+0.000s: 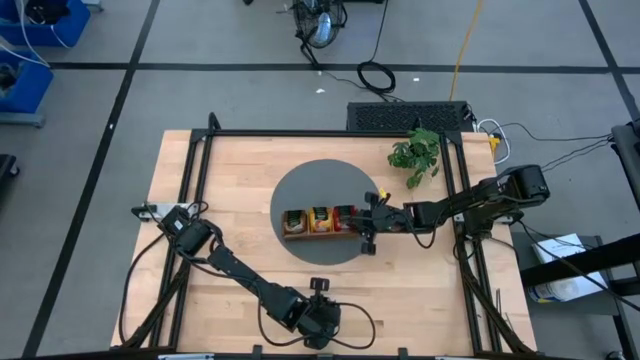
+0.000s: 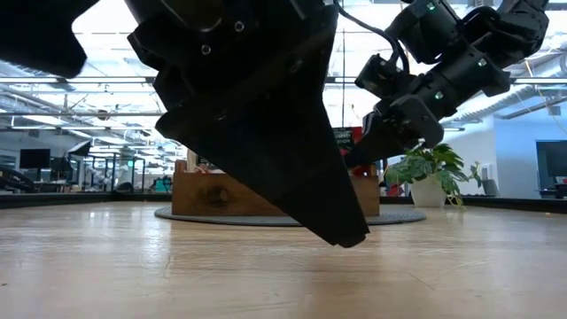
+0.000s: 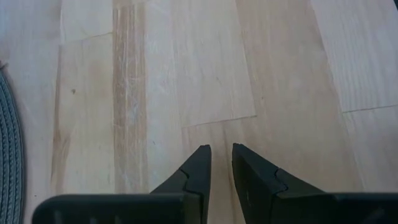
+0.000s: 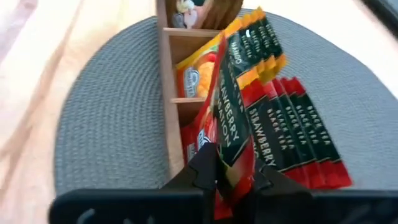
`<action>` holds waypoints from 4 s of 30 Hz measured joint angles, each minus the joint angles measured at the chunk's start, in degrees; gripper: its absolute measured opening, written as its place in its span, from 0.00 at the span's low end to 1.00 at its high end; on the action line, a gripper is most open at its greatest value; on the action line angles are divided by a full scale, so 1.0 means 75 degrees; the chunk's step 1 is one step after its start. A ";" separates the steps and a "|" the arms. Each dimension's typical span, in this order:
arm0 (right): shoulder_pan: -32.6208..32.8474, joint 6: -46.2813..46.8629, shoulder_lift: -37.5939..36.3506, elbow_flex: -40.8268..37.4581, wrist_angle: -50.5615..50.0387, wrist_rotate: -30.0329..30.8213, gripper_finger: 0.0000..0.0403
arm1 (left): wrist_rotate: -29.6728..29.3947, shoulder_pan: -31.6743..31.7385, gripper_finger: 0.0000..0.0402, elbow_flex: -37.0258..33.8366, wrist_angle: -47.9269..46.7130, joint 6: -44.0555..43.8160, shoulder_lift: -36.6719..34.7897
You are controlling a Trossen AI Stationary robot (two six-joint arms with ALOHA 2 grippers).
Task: Pick & Place Tea
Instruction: Put the red tea bag into the right section of the wooden organizer, then return to Home Position
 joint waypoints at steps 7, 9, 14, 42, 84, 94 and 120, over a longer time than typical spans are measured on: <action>0.0052 0.0239 0.0006 -0.0012 0.0032 -0.0026 0.21 | 0.0003 0.0000 0.18 -0.0004 -0.0058 0.0111 0.0000; 0.0050 0.0224 -0.0033 -0.0020 0.0058 0.0018 0.26 | 0.0004 0.0000 0.18 -0.0004 -0.0068 0.0117 0.0000; 0.0052 -0.0198 -0.0042 -0.0020 0.0398 0.0409 0.36 | 0.0006 0.0000 0.18 -0.0004 -0.0111 0.0119 0.0000; 0.0285 -0.0767 -0.0554 -0.0012 0.0270 0.0568 0.24 | -0.0131 -0.0087 0.18 -0.0004 -0.0611 -0.0386 0.0000; 0.0245 -0.0142 -0.0264 -0.0006 -0.0289 0.0582 0.00 | -0.0204 -0.0087 0.18 -0.0004 -0.0559 -0.0302 0.0003; 0.0251 -0.0143 -0.0271 -0.0006 -0.0308 0.0516 0.17 | -0.0202 -0.0087 0.18 -0.0004 -0.0592 -0.0259 0.0003; 0.1168 -0.0032 -0.1275 -0.0015 0.0041 0.0797 0.41 | -0.2283 -0.0540 0.18 -0.0004 -0.1796 0.0175 -0.1184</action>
